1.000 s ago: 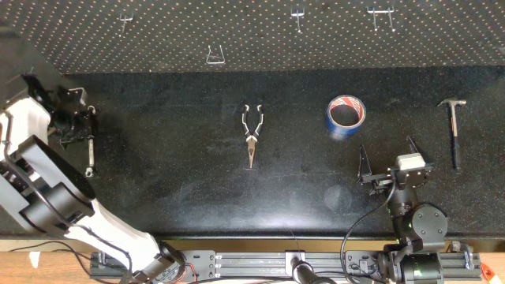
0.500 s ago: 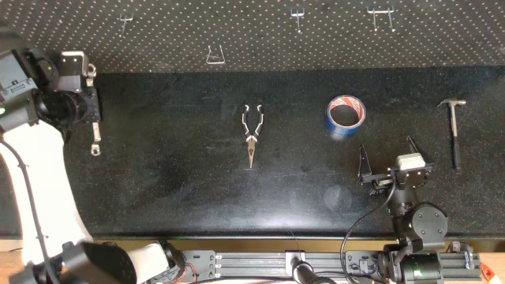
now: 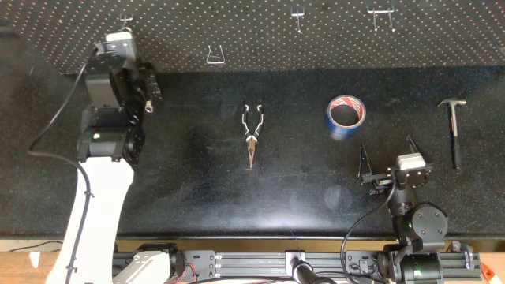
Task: Place Tools Onto Pegboard
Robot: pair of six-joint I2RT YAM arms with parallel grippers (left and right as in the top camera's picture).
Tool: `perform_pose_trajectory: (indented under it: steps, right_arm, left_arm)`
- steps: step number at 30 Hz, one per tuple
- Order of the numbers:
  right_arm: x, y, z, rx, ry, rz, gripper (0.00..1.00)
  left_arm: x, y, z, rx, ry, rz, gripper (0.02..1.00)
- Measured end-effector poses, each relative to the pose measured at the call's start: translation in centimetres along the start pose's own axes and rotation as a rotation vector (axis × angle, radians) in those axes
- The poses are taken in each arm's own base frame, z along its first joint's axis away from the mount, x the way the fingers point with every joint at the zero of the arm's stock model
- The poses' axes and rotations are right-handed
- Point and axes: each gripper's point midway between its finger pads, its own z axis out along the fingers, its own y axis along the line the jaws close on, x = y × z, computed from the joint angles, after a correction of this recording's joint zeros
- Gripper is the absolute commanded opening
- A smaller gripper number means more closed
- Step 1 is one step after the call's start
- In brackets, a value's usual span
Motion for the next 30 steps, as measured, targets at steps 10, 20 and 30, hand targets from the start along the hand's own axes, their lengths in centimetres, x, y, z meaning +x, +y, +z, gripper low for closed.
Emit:
perform_pose_trajectory:
  steps: [10,20,30]
  right_arm:
    - [0.0,0.0,0.0,0.0,0.0,0.0,0.976]
    - [0.0,0.0,0.0,0.0,0.0,0.0,0.976]
    - [0.0,0.0,0.0,0.0,0.0,0.0,0.976]
  left_arm:
    - [0.8,2.5,0.1,-0.085,0.032,-0.045,0.027]
    - [1.6,1.4,0.8,-0.02,0.065,-0.053,0.027]
    - [1.6,1.3,1.3,-0.019,0.062,-0.054,0.027]
